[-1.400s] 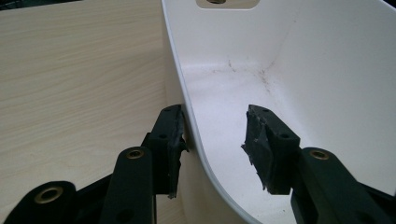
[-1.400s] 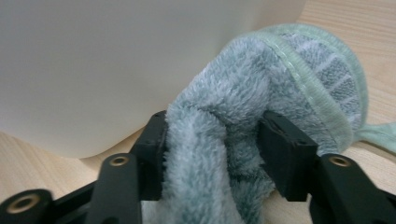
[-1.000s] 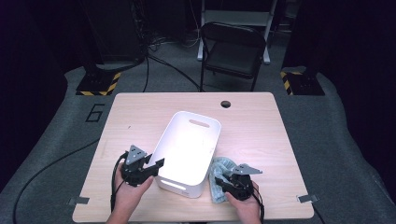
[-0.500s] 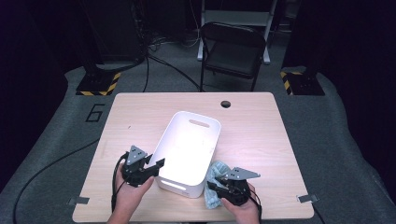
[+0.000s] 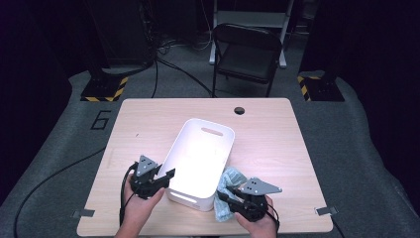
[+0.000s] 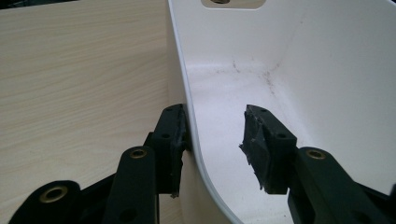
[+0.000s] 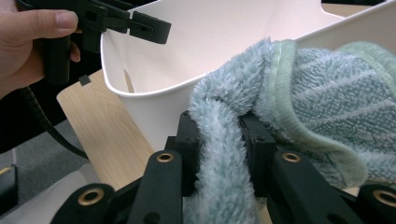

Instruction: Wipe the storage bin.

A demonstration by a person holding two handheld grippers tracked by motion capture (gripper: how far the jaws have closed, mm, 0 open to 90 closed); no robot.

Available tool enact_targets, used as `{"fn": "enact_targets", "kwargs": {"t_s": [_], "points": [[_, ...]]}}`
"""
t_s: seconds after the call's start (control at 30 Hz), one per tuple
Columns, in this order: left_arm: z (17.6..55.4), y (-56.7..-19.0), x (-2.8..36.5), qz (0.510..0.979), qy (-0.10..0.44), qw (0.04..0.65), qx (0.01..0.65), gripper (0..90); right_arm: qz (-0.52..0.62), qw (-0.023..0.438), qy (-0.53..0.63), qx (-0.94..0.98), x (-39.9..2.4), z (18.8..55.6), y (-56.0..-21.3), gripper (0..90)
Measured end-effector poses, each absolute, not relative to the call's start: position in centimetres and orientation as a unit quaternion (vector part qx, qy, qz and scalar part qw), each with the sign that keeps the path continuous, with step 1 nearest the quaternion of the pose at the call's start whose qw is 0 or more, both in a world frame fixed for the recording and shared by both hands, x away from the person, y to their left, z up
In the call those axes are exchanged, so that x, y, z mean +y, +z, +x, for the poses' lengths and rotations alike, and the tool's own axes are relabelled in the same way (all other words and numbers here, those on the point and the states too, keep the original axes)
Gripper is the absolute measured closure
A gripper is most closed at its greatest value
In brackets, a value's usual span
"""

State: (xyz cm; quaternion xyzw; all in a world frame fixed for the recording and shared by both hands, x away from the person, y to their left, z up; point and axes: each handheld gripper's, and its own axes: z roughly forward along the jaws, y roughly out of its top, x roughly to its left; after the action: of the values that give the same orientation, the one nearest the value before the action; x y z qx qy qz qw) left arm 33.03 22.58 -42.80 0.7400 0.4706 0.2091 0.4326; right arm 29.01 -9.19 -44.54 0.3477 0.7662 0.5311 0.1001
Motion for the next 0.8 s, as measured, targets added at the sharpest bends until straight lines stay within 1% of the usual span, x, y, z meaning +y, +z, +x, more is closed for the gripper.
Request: {"fn": "enact_targets", "kwargs": {"t_s": [0.17,0.3,0.37,0.5,0.63,0.8], "points": [[33.0,-42.8,22.6,0.741,0.209,0.431,0.470,59.1,0.356,0.097,0.519,0.771,-8.9,29.2,-45.5,72.5],[32.9,-42.7,23.1,0.738,0.200,0.433,0.478,60.7,0.368,0.086,0.517,0.768,-9.0,29.9,-46.1,72.5],[32.8,-42.7,23.2,0.730,0.193,0.439,0.487,59.5,0.373,0.091,0.515,0.766,-9.0,30.6,-46.2,72.5],[32.7,-42.4,23.6,0.724,0.180,0.453,0.488,56.9,0.388,0.116,0.510,0.759,-9.1,32.3,-46.2,72.5],[32.6,-42.4,23.4,0.731,0.178,0.452,0.478,53.2,0.395,0.110,0.504,0.760,-9.7,33.1,-47.0,72.5],[32.5,-42.4,23.3,0.730,0.179,0.454,0.479,52.3,0.397,0.093,0.482,0.776,-9.6,33.1,-48.4,72.5]]}}
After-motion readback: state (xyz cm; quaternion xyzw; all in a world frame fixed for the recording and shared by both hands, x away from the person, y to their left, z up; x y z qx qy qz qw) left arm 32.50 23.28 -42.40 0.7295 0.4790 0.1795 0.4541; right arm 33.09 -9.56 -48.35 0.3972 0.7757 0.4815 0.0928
